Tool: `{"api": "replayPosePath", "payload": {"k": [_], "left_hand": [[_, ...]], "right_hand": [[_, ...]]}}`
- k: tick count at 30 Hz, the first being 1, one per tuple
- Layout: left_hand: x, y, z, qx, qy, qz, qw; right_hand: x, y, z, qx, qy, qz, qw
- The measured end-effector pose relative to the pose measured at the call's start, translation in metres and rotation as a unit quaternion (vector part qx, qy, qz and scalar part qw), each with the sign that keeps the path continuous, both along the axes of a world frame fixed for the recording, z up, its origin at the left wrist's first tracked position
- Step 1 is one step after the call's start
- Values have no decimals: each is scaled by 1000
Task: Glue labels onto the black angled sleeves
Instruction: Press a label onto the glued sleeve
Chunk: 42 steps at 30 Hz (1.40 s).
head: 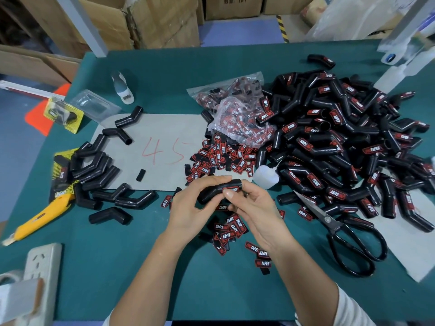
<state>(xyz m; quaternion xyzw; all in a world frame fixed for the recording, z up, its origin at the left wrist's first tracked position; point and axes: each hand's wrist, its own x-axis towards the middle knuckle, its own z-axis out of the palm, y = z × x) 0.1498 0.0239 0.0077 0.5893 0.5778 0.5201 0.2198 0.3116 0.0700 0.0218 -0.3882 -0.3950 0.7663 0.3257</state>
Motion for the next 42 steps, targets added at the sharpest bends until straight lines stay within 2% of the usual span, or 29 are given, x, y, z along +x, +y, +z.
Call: {"api": "replayPosePath", "payload": {"k": [27,35,42], "left_hand": [[0,3,-2,15,-29,-19,999],[2,2,-2,-8,-101,-14,995],[4,4,3,-36,-167,-32,985]], "right_hand": [[-2,-3,2,-7,23,-18,1000],[-3,-3,0,23,14,-26,999],[-4,-3,-5,77,-37,-42,995]]}}
